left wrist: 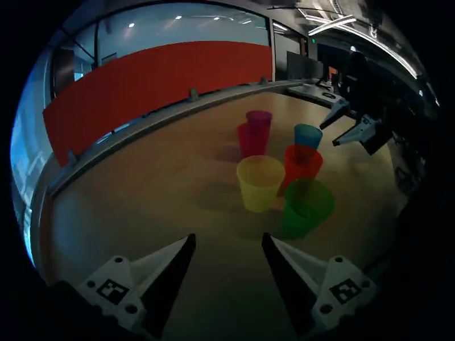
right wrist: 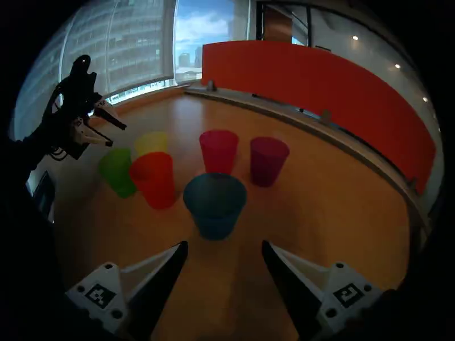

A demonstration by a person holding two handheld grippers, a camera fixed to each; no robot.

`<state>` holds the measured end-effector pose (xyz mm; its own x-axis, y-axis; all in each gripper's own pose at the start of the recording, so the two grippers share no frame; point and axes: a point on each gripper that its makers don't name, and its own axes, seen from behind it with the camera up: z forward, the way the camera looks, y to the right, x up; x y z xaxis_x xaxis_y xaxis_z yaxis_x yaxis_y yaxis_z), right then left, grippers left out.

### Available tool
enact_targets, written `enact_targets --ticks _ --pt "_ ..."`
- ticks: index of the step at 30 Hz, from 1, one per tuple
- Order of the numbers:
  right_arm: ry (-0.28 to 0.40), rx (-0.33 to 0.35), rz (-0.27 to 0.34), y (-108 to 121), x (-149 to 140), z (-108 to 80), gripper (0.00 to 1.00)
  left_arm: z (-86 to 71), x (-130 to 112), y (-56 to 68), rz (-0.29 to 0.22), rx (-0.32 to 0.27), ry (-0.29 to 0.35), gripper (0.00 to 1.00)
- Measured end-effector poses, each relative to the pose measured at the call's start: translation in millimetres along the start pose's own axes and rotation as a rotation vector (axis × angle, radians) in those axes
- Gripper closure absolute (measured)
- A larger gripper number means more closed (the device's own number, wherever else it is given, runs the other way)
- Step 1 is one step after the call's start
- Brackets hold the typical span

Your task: Pour water

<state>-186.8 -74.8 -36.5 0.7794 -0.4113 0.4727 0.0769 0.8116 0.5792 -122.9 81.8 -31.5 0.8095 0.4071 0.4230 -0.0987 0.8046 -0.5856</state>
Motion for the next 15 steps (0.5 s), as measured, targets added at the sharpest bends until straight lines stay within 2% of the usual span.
enact_targets --ticks 9,15 --pt "0.037 -0.032 0.048 9 9 -22.8 0.0 -14.0 16 -37.1 -0.147 0.123 0.072 0.14" --pt "0.041 -0.076 0.056 19 11 -34.0 0.0 -28.8 30 -50.2 -0.203 0.179 0.128 0.14"
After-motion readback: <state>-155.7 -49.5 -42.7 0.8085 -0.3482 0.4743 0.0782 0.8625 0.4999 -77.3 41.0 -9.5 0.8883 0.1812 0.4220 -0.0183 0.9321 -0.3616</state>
